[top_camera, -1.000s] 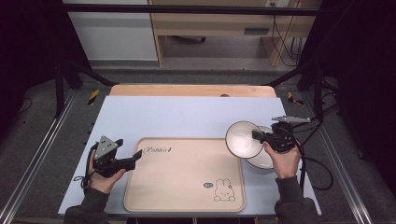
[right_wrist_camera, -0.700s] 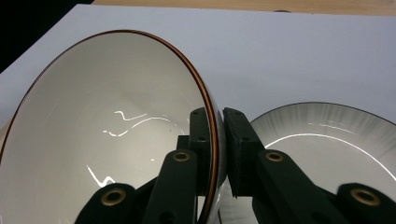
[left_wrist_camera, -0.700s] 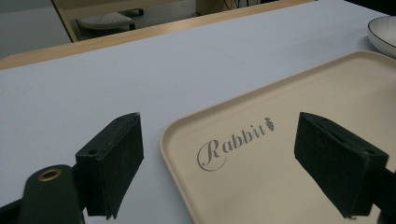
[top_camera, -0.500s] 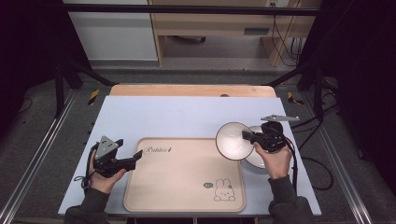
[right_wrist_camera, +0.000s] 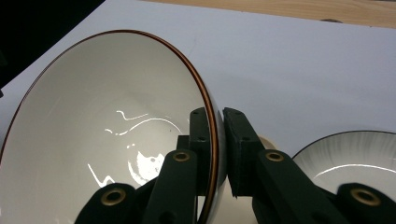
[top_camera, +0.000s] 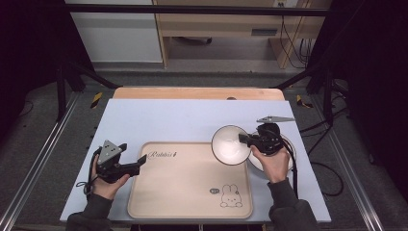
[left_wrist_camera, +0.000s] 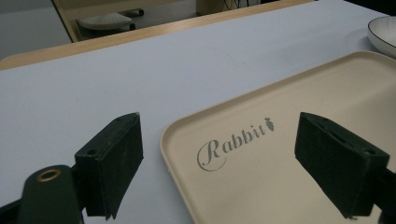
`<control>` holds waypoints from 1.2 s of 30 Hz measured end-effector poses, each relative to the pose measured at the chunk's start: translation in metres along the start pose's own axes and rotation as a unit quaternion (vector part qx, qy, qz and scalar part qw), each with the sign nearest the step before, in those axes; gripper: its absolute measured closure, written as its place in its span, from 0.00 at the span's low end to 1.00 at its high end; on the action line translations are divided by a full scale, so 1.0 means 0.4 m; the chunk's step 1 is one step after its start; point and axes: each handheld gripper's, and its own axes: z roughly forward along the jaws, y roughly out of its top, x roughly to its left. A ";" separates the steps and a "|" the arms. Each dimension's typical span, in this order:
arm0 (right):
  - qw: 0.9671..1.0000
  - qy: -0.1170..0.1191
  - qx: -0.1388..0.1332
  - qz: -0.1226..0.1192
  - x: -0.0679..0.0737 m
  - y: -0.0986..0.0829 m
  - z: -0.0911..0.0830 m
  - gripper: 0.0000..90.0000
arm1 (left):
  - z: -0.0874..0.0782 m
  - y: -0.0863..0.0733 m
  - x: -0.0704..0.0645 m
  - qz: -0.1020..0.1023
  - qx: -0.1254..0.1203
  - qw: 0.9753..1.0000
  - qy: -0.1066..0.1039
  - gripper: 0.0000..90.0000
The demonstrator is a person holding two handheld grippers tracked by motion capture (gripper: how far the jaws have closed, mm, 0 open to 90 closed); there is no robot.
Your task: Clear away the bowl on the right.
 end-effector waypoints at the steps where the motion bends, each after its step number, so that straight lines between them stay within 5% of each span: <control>1: 1.000 0.000 0.000 0.000 0.000 0.000 0.000 0.92 | 0.000 0.000 0.000 0.000 0.000 1.000 0.000 0.16; 36: 0.999 0.027 0.035 -0.018 0.068 0.015 0.114 0.92 | -0.002 0.002 -0.005 0.004 -0.002 1.000 -0.005 0.16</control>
